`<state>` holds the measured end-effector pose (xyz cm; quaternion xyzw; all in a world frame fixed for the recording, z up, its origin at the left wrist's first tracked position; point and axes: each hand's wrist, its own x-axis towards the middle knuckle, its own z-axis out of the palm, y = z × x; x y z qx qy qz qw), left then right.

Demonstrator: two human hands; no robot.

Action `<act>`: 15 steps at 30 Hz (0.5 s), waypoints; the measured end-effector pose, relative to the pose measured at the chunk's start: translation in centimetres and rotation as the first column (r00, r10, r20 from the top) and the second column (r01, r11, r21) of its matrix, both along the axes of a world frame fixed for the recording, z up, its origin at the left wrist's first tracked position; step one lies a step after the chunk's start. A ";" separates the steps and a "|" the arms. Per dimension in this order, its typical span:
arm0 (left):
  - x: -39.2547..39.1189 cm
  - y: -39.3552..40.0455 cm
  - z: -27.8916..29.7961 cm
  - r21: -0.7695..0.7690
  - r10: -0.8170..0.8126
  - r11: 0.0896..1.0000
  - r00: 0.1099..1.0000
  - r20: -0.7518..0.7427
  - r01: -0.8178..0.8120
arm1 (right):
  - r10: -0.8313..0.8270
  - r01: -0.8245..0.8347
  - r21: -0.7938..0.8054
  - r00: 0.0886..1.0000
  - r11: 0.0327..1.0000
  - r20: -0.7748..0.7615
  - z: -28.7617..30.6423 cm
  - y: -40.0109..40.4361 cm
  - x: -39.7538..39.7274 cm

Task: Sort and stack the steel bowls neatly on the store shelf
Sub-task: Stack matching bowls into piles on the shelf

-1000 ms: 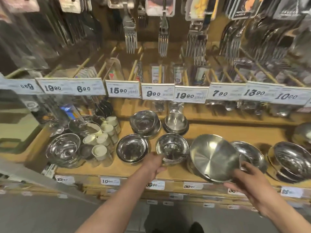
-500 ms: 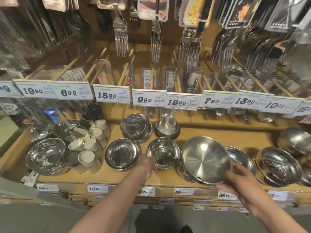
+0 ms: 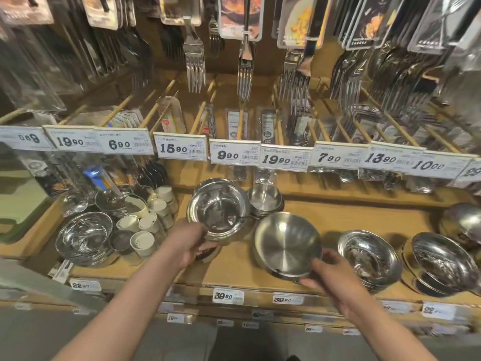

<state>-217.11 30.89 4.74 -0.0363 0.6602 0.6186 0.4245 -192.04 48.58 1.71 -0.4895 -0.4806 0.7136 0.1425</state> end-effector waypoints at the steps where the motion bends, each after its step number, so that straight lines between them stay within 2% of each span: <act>1: -0.4 -0.7 0.2 -0.006 0.037 0.999 0.999 0.002 -0.037 | 0.022 -0.022 0.005 1.000 1.000 0.010 -0.6 -0.8 -0.9; 4: -1.2 -3.2 0.4 -0.035 0.132 0.991 0.991 0.017 -0.131 | 0.075 -0.076 0.012 0.997 0.997 0.029 -2.3 -3.1 -3.2; 9: -1.2 -7.1 0.3 -0.081 0.187 0.980 0.982 0.034 -0.184 | 0.019 -0.020 0.004 0.998 1.000 0.053 -4.9 -5.7 -5.1; 12: -1.1 -8.6 0.3 -0.096 0.213 0.973 0.976 0.046 -0.208 | 0.027 -0.044 0.103 0.986 0.994 0.162 -6.1 -6.6 -5.2; 15: -0.8 -9.1 0.5 -0.100 0.209 0.974 0.977 0.051 -0.203 | 0.018 -0.039 0.097 0.978 0.995 0.210 -7.2 -7.1 -5.1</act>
